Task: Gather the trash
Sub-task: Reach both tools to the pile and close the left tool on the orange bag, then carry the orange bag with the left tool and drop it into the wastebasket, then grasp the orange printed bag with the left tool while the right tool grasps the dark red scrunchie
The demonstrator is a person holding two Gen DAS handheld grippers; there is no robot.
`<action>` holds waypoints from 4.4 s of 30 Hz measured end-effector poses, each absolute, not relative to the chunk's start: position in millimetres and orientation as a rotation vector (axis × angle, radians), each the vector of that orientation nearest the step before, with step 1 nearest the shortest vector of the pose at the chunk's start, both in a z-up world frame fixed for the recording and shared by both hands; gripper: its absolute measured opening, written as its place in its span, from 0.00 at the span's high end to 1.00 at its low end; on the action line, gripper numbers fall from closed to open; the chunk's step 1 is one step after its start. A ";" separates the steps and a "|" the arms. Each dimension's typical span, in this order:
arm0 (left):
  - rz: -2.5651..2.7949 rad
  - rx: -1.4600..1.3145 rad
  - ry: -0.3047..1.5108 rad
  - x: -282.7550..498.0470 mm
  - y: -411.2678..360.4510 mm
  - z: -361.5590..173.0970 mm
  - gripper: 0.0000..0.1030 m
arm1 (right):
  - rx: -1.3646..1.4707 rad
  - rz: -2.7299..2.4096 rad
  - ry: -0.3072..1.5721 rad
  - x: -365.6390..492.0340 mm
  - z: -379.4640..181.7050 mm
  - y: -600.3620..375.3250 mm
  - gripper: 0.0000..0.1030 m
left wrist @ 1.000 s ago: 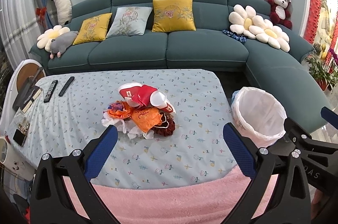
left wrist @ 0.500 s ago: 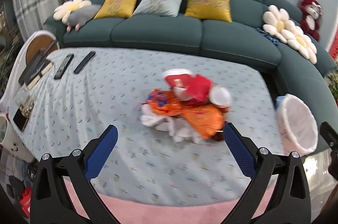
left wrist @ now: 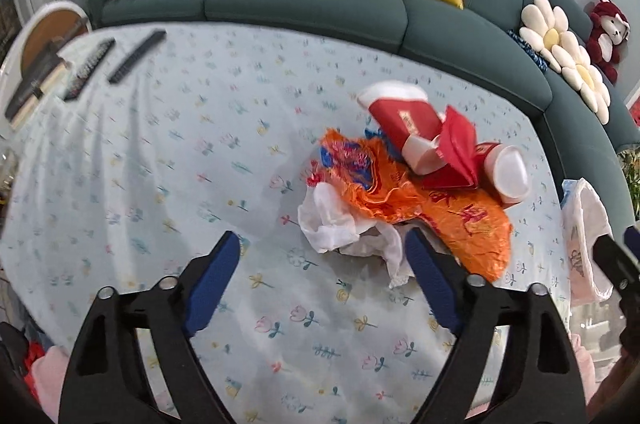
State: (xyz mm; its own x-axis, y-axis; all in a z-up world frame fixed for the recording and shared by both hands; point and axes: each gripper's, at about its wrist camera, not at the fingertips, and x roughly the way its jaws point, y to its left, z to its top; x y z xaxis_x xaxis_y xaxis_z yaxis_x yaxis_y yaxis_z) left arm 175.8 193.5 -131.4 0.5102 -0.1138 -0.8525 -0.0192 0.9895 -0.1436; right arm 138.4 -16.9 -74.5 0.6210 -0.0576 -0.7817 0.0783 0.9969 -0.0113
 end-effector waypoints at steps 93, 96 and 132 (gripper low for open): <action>-0.709 -0.052 0.854 155.6 -228.7 5.3 0.44 | 0.415 -0.373 0.772 60.1 -34.6 -356.8 0.67; -0.697 -0.050 0.863 157.7 -225.3 4.3 0.44 | 0.420 -0.370 0.768 60.4 -33.4 -355.4 0.66; -0.355 -0.213 0.847 166.8 0.9 0.8 0.26 | 0.271 -0.127 0.775 96.3 10.5 -173.2 0.47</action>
